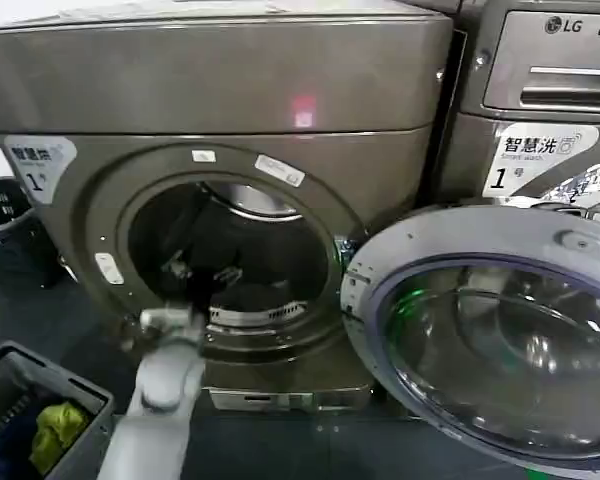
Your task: Grasp the clothes from the dryer.
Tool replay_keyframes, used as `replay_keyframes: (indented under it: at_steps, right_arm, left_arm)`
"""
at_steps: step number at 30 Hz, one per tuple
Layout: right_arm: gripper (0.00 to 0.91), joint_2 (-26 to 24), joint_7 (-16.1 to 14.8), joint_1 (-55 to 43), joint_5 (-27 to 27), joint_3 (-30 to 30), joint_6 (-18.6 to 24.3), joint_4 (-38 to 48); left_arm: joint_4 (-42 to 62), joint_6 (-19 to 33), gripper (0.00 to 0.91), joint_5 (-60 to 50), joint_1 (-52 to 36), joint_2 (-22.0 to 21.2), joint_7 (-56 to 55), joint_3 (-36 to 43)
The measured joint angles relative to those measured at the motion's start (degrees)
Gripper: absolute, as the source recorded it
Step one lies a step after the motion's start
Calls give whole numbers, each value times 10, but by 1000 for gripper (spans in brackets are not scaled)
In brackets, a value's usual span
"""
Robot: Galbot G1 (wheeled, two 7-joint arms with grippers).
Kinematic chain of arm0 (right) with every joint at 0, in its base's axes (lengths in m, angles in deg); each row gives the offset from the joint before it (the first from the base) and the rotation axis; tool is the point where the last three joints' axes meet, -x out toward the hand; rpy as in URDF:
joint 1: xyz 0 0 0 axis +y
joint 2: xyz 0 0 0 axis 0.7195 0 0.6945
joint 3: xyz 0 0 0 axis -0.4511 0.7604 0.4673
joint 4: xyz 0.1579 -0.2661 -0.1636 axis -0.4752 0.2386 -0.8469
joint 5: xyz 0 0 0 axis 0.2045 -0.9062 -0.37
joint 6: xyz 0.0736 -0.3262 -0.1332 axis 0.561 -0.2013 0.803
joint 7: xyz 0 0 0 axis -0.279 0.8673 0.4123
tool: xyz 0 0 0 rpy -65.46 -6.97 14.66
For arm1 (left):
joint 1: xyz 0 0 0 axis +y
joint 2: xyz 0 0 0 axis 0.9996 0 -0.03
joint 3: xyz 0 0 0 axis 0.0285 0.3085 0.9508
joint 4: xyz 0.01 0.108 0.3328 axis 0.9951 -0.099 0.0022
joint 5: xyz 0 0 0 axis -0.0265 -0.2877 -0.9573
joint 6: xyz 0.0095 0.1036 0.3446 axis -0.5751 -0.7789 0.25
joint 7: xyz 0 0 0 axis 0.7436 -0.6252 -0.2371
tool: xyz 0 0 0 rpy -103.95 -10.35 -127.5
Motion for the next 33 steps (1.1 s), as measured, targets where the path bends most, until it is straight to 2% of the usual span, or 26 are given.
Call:
replay_keyframes:
  at_steps: [7,18,26,33]
  right_arm:
    - [907,5,0,-4,-3,8,2,-3]
    - [907,13,-1,-7,-5,17,3,-9]
    - [907,14,-1,-4,-6,17,3,-10]
    - [907,16,-1,-5,-7,18,3,-12]
  left_arm:
    - [195,72,907,-72,-145,6,160,137]
    - [445,94,907,-127,-326,-43,326,392]
    - [580,82,907,-127,-372,-95,355,499]
    - [641,73,899,-107,-375,-121,351,536]
